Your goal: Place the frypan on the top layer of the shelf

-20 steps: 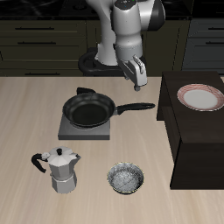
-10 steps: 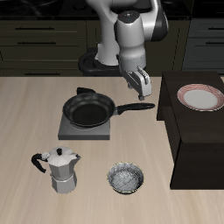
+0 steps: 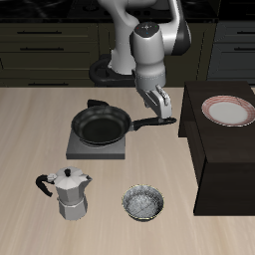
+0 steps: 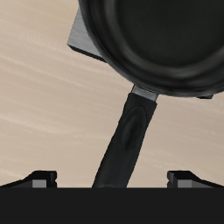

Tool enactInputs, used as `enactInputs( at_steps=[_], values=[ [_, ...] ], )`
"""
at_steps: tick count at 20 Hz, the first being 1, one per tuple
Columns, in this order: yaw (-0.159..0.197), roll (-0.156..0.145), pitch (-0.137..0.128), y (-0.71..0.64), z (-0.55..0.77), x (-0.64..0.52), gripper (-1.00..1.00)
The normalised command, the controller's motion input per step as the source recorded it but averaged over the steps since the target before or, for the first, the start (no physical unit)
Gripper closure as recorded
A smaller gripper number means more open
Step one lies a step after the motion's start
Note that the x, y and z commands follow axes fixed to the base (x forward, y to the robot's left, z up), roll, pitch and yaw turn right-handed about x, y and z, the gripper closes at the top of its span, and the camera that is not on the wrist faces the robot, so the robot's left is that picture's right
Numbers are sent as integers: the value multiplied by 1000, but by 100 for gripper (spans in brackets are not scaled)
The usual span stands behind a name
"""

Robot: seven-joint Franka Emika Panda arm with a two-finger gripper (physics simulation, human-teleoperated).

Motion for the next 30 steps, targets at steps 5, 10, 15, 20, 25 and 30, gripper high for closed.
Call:
enactInputs(
  at_steps=[5, 10, 15, 20, 25, 30],
  values=[
    [-15, 5, 61, -12, -212, 30, -100],
    [-33, -5, 62, -31, -250, 6, -100],
    [-12, -4, 20, -38, -111, -26, -100],
    [4, -21, 38, -79, -217, 28, -100],
    [-15, -11, 58, -93, -243, 35, -100],
    [-24, -9, 8, -74, -64, -137, -100]
  ],
)
